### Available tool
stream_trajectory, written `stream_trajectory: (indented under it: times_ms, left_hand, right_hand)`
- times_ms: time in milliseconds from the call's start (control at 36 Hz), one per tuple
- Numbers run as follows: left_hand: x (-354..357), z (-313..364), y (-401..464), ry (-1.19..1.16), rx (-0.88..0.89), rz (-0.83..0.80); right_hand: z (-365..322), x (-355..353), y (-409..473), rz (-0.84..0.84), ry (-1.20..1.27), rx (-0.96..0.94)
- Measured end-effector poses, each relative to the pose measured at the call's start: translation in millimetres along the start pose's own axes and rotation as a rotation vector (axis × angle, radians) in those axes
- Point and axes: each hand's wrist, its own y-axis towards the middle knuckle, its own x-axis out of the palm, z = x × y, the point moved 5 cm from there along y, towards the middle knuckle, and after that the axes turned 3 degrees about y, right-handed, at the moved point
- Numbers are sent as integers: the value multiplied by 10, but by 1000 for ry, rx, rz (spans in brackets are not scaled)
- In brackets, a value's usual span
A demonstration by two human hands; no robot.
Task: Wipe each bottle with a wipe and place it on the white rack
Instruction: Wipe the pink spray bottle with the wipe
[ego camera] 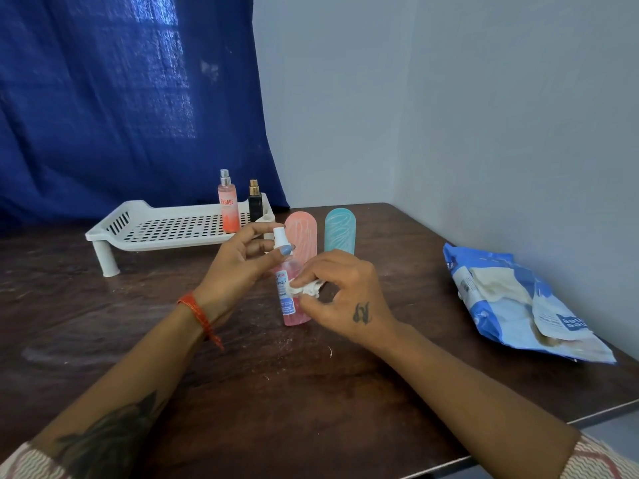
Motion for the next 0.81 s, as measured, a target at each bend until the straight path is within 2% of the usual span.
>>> stream_trajectory:
  times_ms: [194, 361, 472, 611, 806]
  left_hand:
    - [-1, -1, 7, 9, -11, 1]
    - [-1, -2, 6, 3, -5, -4]
    - [-6, -17, 18, 14, -13, 1]
    - [-27, -44, 17, 3, -35, -3]
    - [-22, -43, 21, -13, -28, -12]
  right_hand:
    - [53, -37, -6, 72, -37, 60]
    - [-9, -4, 5, -3, 3, -2]
    - [45, -2, 0, -35, 6, 66]
    - [148, -29, -1, 28, 37, 174]
    - [138, -12, 0, -27, 149, 206]
